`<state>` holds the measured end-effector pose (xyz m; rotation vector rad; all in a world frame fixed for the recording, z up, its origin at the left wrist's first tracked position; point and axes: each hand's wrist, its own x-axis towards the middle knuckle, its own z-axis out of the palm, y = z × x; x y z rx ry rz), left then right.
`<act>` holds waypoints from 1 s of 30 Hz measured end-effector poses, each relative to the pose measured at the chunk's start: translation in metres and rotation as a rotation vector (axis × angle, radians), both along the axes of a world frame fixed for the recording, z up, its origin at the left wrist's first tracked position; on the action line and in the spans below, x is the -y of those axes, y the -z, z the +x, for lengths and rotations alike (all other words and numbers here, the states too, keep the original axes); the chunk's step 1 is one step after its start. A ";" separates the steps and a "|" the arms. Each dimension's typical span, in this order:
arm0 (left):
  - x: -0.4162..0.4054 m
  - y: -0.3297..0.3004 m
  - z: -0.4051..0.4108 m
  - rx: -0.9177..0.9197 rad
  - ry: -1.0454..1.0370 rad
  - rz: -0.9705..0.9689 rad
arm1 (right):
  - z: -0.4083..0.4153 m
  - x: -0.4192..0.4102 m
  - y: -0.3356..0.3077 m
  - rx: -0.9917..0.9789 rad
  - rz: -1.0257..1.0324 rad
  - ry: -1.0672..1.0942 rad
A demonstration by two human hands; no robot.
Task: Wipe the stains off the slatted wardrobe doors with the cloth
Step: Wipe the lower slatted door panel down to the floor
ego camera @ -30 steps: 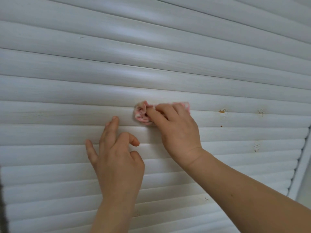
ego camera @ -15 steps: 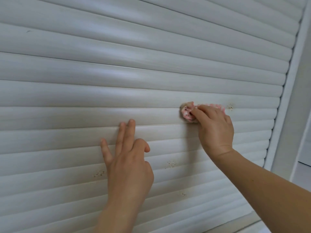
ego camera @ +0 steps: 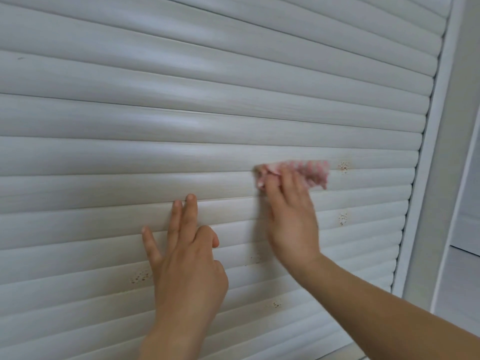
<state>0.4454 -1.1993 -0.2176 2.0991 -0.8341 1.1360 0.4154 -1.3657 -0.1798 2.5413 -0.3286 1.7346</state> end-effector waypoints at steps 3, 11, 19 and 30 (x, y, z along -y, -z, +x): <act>-0.001 0.000 0.001 0.006 -0.002 0.004 | 0.008 -0.014 -0.005 -0.031 -0.151 -0.021; -0.002 0.002 0.004 0.043 -0.033 0.018 | -0.012 0.054 -0.029 -0.028 0.217 0.020; 0.008 -0.001 -0.006 -0.081 -0.100 0.049 | -0.001 0.018 -0.052 0.011 0.302 -0.011; 0.010 -0.003 -0.010 -0.153 -0.070 0.070 | 0.003 0.005 0.026 -0.033 -0.344 -0.159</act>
